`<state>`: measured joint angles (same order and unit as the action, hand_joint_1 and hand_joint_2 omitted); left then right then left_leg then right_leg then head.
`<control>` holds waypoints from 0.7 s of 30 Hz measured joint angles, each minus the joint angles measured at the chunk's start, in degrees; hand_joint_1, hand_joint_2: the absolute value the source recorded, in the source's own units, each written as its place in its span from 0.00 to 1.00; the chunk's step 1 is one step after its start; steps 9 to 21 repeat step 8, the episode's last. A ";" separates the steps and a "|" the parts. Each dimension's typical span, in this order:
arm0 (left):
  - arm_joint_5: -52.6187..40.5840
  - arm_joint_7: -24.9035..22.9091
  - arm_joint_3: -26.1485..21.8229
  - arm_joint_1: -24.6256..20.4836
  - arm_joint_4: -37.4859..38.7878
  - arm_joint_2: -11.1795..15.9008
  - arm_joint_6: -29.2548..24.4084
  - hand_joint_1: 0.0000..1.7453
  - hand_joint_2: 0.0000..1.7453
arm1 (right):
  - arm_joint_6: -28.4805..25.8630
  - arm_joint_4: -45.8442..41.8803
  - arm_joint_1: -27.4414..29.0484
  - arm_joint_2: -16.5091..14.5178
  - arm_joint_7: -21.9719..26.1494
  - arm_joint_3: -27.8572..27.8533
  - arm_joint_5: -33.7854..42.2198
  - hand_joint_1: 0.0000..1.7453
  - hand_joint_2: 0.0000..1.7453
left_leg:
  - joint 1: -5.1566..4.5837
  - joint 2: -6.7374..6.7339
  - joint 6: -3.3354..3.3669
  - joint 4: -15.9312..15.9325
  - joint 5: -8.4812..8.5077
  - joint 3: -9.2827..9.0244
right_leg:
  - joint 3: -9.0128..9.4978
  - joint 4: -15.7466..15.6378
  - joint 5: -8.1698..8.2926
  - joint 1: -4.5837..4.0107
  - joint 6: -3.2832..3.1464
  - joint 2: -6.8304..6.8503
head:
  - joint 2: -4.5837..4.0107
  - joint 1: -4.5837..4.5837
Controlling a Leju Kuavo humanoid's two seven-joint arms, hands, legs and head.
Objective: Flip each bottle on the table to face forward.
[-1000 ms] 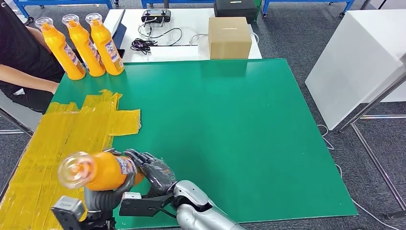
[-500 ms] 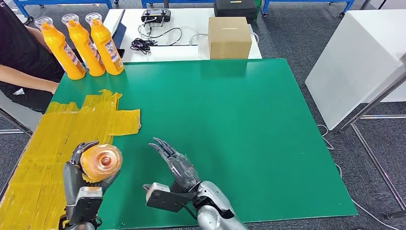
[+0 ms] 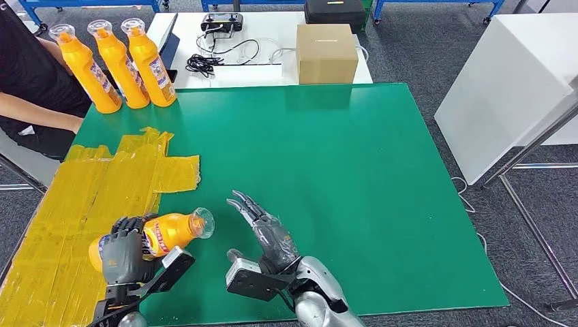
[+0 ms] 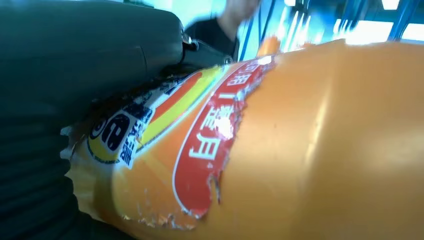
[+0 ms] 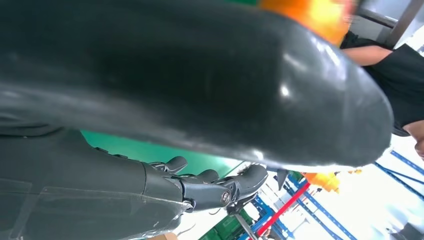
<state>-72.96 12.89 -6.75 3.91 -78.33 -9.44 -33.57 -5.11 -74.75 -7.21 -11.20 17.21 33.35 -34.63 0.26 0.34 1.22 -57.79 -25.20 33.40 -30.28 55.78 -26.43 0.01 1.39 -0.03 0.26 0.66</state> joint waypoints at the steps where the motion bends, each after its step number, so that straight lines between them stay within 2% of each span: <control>1: -1.27 -1.30 0.02 -0.92 2.14 0.35 0.79 1.00 1.00 | 0.08 -0.24 0.09 0.14 0.10 -0.15 0.13 0.00 0.00 | 0.00 0.01 0.00 0.00 0.00 0.00 | 0.01 0.00 0.00 0.00 0.00 0.00 | 0.00 0.00; 7: -6.59 -6.71 0.58 -5.21 10.26 1.46 0.97 1.00 1.00 | 0.96 -0.90 0.25 0.50 0.42 -0.87 0.33 0.00 0.00 | -0.02 0.01 0.00 0.01 0.00 -0.18 | 0.20 -0.01 0.00 0.01 0.00 0.01 | 0.00 0.00; 21: -6.82 -6.96 0.64 -5.43 10.62 1.51 0.90 1.00 1.00 | 1.01 -0.92 0.25 0.50 0.42 -0.89 0.35 0.00 0.00 | -0.02 0.01 0.00 0.01 0.00 -0.20 | 0.22 -0.01 0.00 0.01 0.00 0.01 | 0.00 0.00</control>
